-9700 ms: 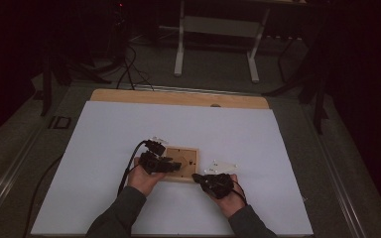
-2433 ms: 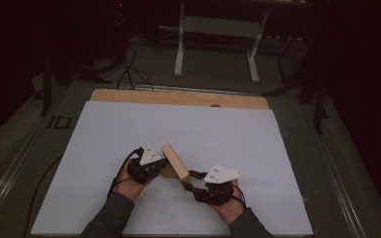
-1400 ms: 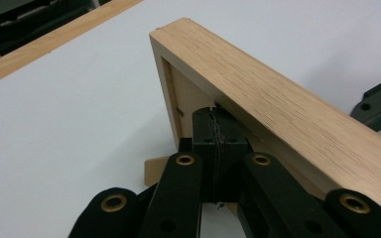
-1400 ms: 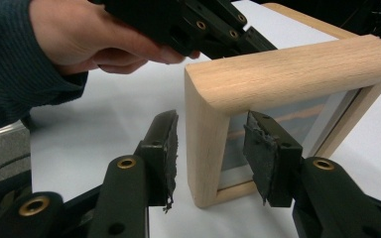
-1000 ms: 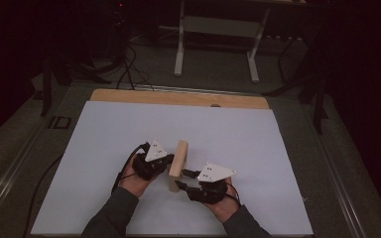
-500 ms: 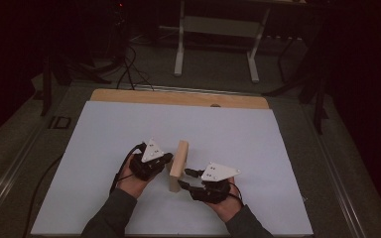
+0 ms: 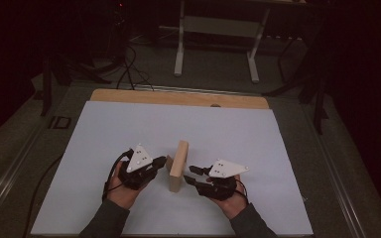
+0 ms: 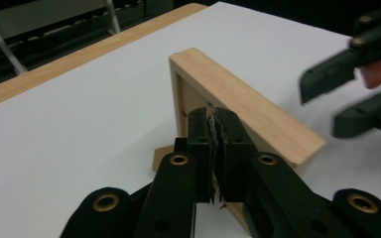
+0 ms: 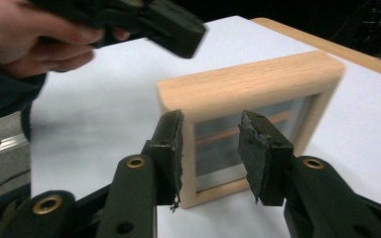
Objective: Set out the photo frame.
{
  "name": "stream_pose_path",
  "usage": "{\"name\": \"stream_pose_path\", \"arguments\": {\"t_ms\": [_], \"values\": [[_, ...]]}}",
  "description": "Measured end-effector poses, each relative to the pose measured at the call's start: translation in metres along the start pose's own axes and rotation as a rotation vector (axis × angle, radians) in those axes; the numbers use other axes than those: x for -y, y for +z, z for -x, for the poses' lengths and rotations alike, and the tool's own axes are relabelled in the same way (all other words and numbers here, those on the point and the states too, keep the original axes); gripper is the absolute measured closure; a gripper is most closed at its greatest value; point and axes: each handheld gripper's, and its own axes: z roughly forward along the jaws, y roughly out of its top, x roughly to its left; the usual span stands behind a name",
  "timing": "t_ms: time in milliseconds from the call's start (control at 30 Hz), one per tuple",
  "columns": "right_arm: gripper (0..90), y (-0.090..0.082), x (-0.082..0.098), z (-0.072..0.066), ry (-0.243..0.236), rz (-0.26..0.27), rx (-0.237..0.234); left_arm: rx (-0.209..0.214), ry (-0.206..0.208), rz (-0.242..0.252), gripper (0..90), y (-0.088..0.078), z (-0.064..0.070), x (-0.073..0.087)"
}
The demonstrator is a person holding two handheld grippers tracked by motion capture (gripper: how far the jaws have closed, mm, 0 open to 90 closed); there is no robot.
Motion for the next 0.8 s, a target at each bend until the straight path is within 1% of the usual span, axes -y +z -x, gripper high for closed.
{"name": "stream_pose_path", "arguments": {"t_ms": [100, 133, 200, 300, 333, 400, 433, 500, 533, 633, 733, 800], "values": [[65.3, -0.002, -0.003, 0.004, 0.006, 0.006, 0.02, 0.009, 0.006, 0.008, 85.8, -0.004, 0.006, 0.0], [65.8, -0.003, -0.004, 0.006, 0.004, 0.008, 0.025, 0.013, 0.011, 0.01, 85.3, -0.005, 0.008, 0.0], [66.8, -0.002, -0.008, 0.012, 0.015, 0.01, 0.04, 0.018, 0.012, 0.015, 83.3, -0.007, 0.011, -0.001], [66.9, 0.001, -0.012, 0.02, 0.038, 0.013, 0.059, 0.023, 0.018, 0.02, 76.9, -0.01, 0.015, 0.0], [66.4, 0.002, -0.014, 0.023, 0.044, 0.014, 0.065, 0.018, 0.02, 0.024, 73.6, -0.01, 0.016, 0.001], [65.0, 0.005, -0.017, 0.027, 0.052, 0.021, 0.08, 0.025, 0.026, 0.031, 66.5, -0.011, 0.019, 0.002], [64.3, 0.007, -0.019, 0.03, 0.057, 0.023, 0.087, 0.019, 0.028, 0.032, 62.8, -0.01, 0.021, 0.002], [63.2, 0.01, -0.022, 0.033, 0.07, 0.024, 0.101, 0.022, 0.031, 0.031, 57.0, -0.009, 0.024, 0.003], [62.5, 0.012, -0.024, 0.035, 0.073, 0.025, 0.108, 0.013, 0.036, 0.029, 53.3, -0.009, 0.025, 0.004], [59.1, 0.018, -0.027, 0.039, 0.086, 0.024, 0.122, 0.008, 0.032, 0.032, 45.6, -0.007, 0.029, 0.005], [56.2, 0.025, -0.031, 0.044, 0.104, 0.026, 0.141, -0.007, 0.033, 0.024, 40.1, -0.003, 0.032, 0.007], [54.9, 0.028, -0.033, 0.046, 0.118, 0.03, 0.147, -0.011, 0.027, 0.02, 38.5, 0.0, 0.035, 0.008]]}}
